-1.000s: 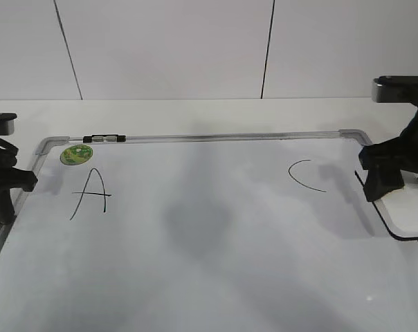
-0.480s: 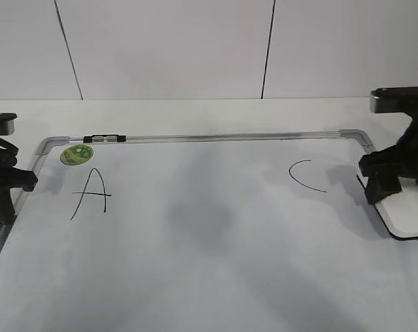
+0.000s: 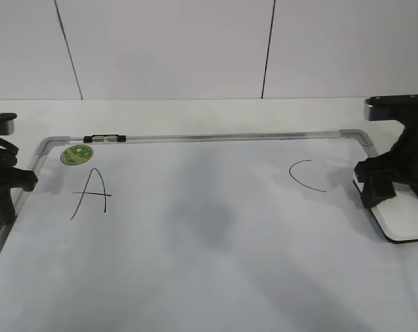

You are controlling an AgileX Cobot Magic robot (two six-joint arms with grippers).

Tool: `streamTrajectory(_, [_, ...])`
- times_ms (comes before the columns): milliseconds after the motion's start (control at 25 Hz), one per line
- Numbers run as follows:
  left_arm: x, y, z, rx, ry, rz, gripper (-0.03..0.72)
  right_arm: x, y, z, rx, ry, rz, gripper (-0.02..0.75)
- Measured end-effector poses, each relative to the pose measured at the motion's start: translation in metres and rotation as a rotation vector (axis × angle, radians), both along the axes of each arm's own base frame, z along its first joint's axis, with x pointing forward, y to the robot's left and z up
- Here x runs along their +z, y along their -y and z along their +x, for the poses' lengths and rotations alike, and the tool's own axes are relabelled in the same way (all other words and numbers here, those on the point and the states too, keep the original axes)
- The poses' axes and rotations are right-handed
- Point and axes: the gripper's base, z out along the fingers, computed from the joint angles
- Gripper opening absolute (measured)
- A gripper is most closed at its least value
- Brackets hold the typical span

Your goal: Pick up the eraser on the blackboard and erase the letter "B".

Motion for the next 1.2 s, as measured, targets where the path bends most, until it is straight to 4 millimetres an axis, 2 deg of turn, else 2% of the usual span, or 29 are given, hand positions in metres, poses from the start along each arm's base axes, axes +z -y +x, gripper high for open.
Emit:
streamTrajectory(1040, [0.0, 0.0, -0.0001, 0.0, -0.001, 0.0, 0.013, 0.0001, 0.0001, 0.0002, 0.003, 0.002, -0.002, 0.546])
streamTrajectory(1200, [0.0, 0.0, -0.0001, 0.0, -0.001, 0.0, 0.013, 0.0001, 0.0001, 0.0002, 0.003, 0.002, -0.002, 0.571])
